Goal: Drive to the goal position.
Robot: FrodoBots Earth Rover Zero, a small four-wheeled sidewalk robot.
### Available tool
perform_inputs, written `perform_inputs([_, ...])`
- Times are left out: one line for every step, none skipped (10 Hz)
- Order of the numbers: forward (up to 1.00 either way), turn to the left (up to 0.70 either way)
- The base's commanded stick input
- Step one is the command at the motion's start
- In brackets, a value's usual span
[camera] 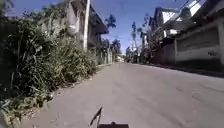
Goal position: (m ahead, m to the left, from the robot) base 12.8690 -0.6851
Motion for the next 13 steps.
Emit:
perform_inputs([0.70,0.00])
perform_inputs([0.70,0.00])
perform_inputs([0.70,0.00])
perform_inputs([0.70,0.00])
perform_inputs([0.70,0.00])
perform_inputs([0.70,0.00])
perform_inputs([0.70,0.00])
perform_inputs([0.70,0.00])
perform_inputs([0.70,0.00])
perform_inputs([0.70,0.00])
perform_inputs([0.70,0.00])
perform_inputs([0.70,0.00])
perform_inputs([0.70,0.00])
